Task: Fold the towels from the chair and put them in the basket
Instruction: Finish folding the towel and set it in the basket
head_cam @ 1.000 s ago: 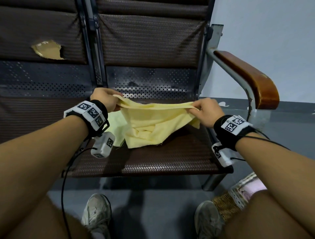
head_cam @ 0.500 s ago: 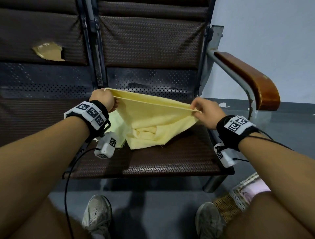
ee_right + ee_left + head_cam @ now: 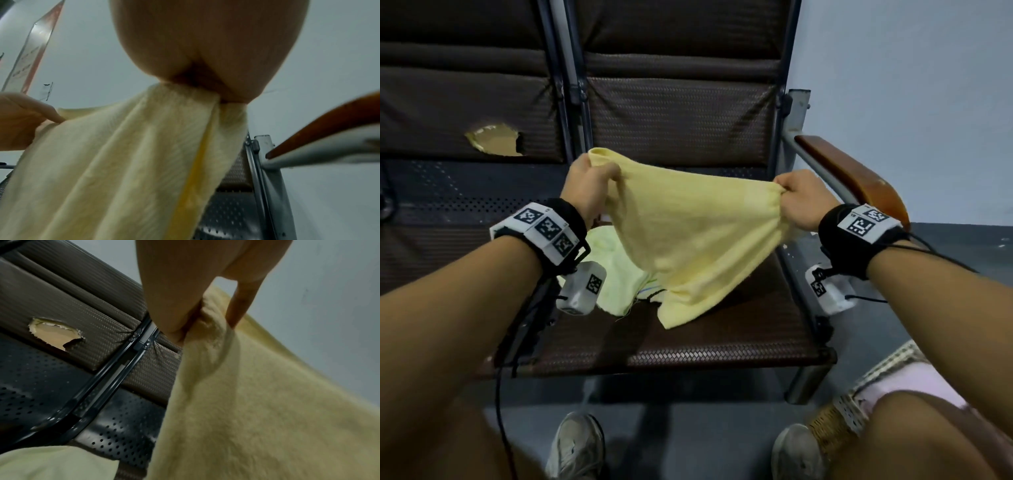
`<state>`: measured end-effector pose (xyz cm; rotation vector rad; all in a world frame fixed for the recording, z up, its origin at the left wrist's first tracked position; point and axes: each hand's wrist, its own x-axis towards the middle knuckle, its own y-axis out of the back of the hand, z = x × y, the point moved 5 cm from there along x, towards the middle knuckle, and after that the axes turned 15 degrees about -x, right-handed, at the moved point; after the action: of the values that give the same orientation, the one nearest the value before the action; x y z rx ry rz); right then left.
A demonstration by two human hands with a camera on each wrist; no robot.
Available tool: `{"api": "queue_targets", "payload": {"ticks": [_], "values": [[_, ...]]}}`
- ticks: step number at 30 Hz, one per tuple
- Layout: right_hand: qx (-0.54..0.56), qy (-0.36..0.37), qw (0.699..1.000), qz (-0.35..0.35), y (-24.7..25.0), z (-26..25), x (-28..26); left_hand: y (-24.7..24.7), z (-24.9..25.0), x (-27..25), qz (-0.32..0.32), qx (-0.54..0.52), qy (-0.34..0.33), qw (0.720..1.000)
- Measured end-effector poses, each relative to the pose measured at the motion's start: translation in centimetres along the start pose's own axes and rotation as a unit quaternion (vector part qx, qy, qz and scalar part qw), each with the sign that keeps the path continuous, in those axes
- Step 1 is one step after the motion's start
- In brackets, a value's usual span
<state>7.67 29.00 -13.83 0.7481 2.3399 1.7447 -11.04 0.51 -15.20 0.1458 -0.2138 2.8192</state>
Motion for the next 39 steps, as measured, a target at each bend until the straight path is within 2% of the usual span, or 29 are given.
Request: {"api": "queue_targets", "payload": {"ticks": [3,7,10,13,16,18,21,24,28,31,33,35,37,38,39], "values": [[0.05,0.013,0.999,0.01,2.6,-0.5,0.4,0.1,2.7,0.6,-0.023,0.002,-0.018,1.0],[0.056,0.022,0.998,-0.018,5.2,-0.9,0.3,0.2,5.1,0.6,-0.036,0.033,-0.037,0.998],[0.107,-0.007,0.993,-0.047,6.5,-0.5,0.2,0.0,6.1,0.4,-0.006,0.012,-0.038,0.999],[0.143,-0.036,0.983,-0.109,6.9,-1.3,-0.5,-0.8,6.5,0.2,0.023,-0.017,-0.05,0.998],[0.188,-0.111,0.968,-0.123,7.2,-2.7,-0.9,-1.7,6.6,0.3,0.052,-0.024,-0.06,0.997],[0.248,-0.164,0.948,-0.117,7.0,-3.7,-1.2,-2.1,6.5,0.4,0.071,-0.014,-0.044,0.996],[0.304,-0.166,0.927,-0.142,5.9,-5.3,-1.3,-3.4,6.2,0.1,0.083,0.005,-0.005,0.997],[0.347,-0.146,0.912,-0.163,4.6,-7.5,-1.7,-6.1,5.7,-1.8,0.032,-0.018,0.028,0.999],[0.412,-0.131,0.882,-0.187,3.8,-10.1,-2.2,-9.7,5.4,-5.8,-0.099,-0.004,-0.021,0.995],[0.387,-0.112,0.898,-0.178,3.9,-10.6,-2.7,-11.5,5.7,-8.2,-0.192,0.042,-0.05,0.979],[0.362,-0.111,0.913,-0.151,4.0,-10.3,-2.7,-11.6,5.7,-8.5,-0.212,0.004,-0.011,0.977],[0.332,-0.111,0.925,-0.145,4.1,-10.0,-2.8,-10.7,5.7,-7.8,-0.15,-0.069,0.027,0.986],[0.312,-0.096,0.931,-0.162,4.4,-9.9,-2.9,-9.4,6.1,-6.5,-0.077,-0.05,0.0,0.996],[0.305,-0.082,0.933,-0.174,4.5,-10.1,-3.0,-9.0,6.0,-5.9,-0.067,-0.033,0.0,0.997],[0.301,-0.066,0.933,-0.186,4.7,-10.2,-3.0,-9.0,5.8,-5.3,-0.088,-0.027,0.027,0.995]]}}
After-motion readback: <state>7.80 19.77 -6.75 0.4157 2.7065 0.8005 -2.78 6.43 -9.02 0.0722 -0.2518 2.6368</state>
